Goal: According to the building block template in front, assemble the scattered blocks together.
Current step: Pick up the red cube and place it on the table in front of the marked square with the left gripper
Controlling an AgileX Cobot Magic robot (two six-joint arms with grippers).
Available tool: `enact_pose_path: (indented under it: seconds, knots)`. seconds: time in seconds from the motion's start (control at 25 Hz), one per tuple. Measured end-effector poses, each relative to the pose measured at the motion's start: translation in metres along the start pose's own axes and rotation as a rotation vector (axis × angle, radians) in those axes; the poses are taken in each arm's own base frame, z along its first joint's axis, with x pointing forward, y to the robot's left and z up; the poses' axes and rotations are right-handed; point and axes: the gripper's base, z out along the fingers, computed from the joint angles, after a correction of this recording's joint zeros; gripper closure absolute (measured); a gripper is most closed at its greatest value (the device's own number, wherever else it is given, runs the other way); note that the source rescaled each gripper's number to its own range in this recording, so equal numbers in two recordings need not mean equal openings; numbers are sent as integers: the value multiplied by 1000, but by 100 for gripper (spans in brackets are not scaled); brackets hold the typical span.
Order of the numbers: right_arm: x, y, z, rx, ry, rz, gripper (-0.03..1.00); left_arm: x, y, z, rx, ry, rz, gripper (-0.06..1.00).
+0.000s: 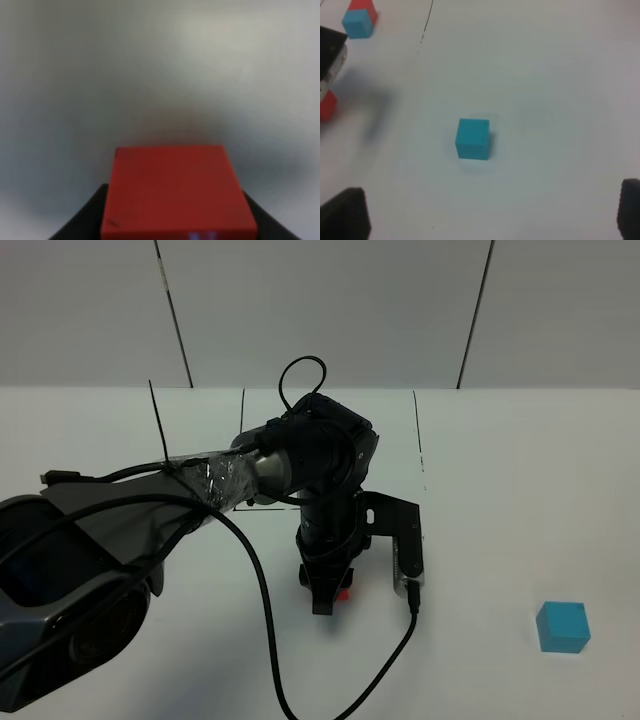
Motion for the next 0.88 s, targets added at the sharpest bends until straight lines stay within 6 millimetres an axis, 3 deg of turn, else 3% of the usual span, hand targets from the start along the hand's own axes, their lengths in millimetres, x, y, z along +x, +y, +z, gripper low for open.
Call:
enact_pose_path:
  seconds: [0.88]
  knots:
    - [0, 0, 0, 0, 0, 0, -3, -1, 0, 6, 6, 5, -1, 94]
